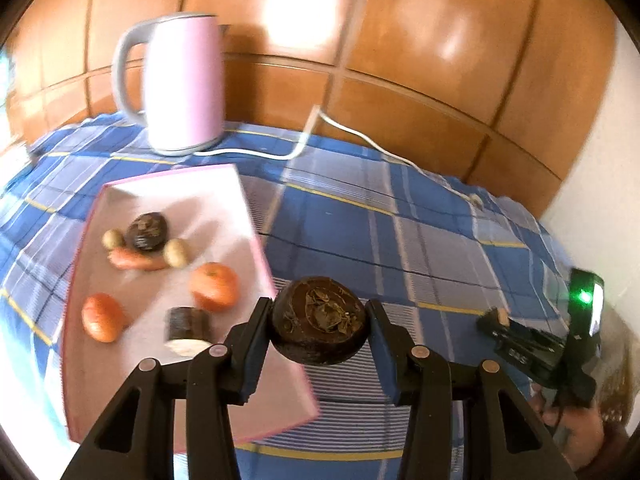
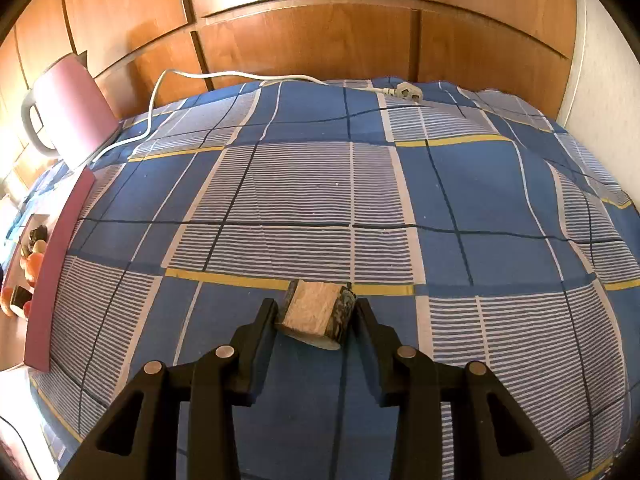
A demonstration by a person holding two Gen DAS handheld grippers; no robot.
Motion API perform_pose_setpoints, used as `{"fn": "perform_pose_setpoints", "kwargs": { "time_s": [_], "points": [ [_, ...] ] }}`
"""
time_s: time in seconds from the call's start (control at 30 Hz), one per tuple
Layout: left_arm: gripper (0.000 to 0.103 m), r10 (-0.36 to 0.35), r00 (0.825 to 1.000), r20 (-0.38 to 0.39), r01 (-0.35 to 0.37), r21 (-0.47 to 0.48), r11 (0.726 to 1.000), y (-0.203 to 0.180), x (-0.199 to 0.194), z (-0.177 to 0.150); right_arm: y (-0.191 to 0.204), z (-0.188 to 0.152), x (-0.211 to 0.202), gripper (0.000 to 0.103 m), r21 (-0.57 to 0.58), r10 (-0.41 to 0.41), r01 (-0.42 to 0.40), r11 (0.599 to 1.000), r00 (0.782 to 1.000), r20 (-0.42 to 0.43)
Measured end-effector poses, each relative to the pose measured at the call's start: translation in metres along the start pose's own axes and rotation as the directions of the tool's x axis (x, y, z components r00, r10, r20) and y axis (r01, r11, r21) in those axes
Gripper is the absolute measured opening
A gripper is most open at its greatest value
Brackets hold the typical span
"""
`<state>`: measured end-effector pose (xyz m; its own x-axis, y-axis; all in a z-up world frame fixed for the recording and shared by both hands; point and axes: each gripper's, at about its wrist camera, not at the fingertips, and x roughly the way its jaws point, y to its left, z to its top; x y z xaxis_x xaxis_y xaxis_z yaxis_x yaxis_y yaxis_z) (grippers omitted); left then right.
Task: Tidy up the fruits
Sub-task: 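Release the dark fruit into the tray with the left gripper while the right holds the log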
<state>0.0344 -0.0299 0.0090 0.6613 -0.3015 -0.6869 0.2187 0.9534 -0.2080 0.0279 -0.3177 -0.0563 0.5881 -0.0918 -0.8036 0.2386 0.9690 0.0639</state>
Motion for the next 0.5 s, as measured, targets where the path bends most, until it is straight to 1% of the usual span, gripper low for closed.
{"fn": "perform_pose_setpoints", "kwargs": {
  "time_s": [0.1, 0.17, 0.23, 0.27, 0.43, 0.5],
  "points": [
    [0.047, 0.055, 0.998, 0.021, -0.055, -0.018, 0.998, 0.017, -0.004, 0.003, 0.001, 0.0, 0.0, 0.039, -0.003, -0.004, 0.004, 1.0, 1.0, 0.0],
    [0.047, 0.113, 0.993, 0.043, -0.112, -0.019, 0.993, 0.028, -0.007, 0.004, 0.001, 0.0, 0.0, 0.039, -0.002, -0.004, 0.004, 1.0, 1.0, 0.001],
    [0.047, 0.148, 0.988, 0.055, -0.146, -0.029, 0.989, 0.036, -0.01, 0.004, 0.001, 0.0, 0.0, 0.039, -0.005, -0.004, 0.004, 1.0, 1.0, 0.001],
    [0.047, 0.17, 0.984, 0.058, -0.168, -0.039, 0.985, 0.043, -0.011, 0.005, 0.0, 0.0, 0.0, 0.039, -0.006, -0.004, 0.004, 1.0, 1.0, 0.001],
    [0.047, 0.238, 0.97, 0.059, -0.233, -0.075, 0.97, 0.064, -0.014, 0.004, 0.0, 0.0, 0.0, 0.039, -0.008, -0.003, 0.003, 1.0, 1.0, 0.0],
    [0.047, 0.275, 0.96, 0.056, -0.27, -0.089, 0.959, 0.072, -0.014, 0.004, 0.0, 0.0, 0.0, 0.039, -0.01, -0.003, 0.003, 1.0, 1.0, 0.0]
  ]
}}
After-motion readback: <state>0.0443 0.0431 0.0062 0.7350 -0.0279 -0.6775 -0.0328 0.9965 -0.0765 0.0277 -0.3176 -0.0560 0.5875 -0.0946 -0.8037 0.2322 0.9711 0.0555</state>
